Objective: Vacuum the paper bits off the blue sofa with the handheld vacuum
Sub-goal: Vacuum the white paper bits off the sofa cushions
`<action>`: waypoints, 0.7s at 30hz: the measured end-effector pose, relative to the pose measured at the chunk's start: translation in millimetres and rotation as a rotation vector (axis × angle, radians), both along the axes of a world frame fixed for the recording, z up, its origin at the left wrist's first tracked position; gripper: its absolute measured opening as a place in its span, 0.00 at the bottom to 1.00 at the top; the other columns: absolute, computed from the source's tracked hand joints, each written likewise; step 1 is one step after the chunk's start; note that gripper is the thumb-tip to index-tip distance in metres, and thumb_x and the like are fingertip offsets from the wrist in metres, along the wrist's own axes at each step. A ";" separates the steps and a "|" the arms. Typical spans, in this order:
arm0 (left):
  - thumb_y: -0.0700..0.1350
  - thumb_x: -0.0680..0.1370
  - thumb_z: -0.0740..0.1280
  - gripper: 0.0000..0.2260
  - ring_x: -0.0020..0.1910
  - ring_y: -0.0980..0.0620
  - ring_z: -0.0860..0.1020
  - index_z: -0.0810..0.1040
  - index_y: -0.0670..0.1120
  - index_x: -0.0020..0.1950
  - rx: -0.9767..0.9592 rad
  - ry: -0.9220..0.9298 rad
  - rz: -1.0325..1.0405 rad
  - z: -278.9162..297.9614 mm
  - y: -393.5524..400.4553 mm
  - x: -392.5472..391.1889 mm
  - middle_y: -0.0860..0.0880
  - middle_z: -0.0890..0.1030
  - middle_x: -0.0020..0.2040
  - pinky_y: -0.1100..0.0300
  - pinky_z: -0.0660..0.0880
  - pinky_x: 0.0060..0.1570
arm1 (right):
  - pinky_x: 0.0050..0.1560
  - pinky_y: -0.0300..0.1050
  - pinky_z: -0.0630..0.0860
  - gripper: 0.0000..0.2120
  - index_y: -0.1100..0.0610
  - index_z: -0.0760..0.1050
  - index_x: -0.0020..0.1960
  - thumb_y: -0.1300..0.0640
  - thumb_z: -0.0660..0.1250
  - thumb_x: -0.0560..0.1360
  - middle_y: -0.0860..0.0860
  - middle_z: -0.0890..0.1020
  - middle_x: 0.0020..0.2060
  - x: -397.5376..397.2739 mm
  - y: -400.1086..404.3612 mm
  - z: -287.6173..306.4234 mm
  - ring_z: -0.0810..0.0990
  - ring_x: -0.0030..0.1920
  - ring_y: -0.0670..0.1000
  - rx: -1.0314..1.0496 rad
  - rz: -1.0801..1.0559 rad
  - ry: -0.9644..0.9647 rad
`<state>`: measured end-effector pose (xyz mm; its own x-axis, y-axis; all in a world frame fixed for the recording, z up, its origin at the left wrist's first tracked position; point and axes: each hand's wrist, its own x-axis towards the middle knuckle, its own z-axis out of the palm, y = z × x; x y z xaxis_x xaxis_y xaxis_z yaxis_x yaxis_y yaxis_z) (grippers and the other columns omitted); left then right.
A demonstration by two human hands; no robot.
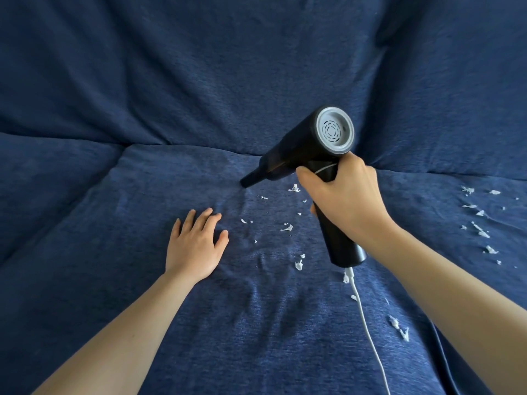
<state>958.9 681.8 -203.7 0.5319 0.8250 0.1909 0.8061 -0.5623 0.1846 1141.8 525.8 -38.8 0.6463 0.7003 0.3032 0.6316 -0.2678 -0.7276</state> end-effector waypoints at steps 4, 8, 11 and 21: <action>0.59 0.81 0.50 0.24 0.78 0.48 0.53 0.61 0.54 0.75 0.000 0.006 -0.001 -0.9 1.0 0.0 0.54 0.58 0.78 0.46 0.49 0.76 | 0.53 0.46 0.78 0.17 0.57 0.76 0.49 0.43 0.68 0.72 0.53 0.84 0.36 8.0 9.3 -1.1 0.84 0.47 0.56 0.019 -0.030 0.009; 0.58 0.81 0.51 0.23 0.77 0.47 0.54 0.62 0.54 0.75 0.010 -0.001 0.000 -0.7 0.9 -0.1 0.54 0.59 0.77 0.46 0.50 0.75 | 0.55 0.48 0.79 0.15 0.56 0.77 0.47 0.44 0.68 0.73 0.52 0.83 0.34 8.3 2.1 2.3 0.85 0.45 0.57 0.014 -0.030 0.009; 0.58 0.80 0.52 0.23 0.77 0.46 0.55 0.64 0.53 0.74 0.020 -0.002 -0.004 -1.0 0.4 -0.3 0.53 0.61 0.77 0.45 0.52 0.75 | 0.45 0.33 0.75 0.12 0.56 0.77 0.45 0.46 0.69 0.74 0.50 0.82 0.27 1.1 -11.6 6.4 0.84 0.38 0.47 -0.003 -0.013 -0.007; 0.58 0.81 0.52 0.23 0.77 0.47 0.55 0.64 0.53 0.74 0.004 0.003 -0.003 -0.7 1.0 0.0 0.54 0.60 0.77 0.46 0.51 0.75 | 0.50 0.47 0.80 0.13 0.54 0.74 0.40 0.44 0.69 0.72 0.50 0.82 0.31 -11.3 -43.6 11.5 0.84 0.43 0.56 -0.053 0.036 -0.045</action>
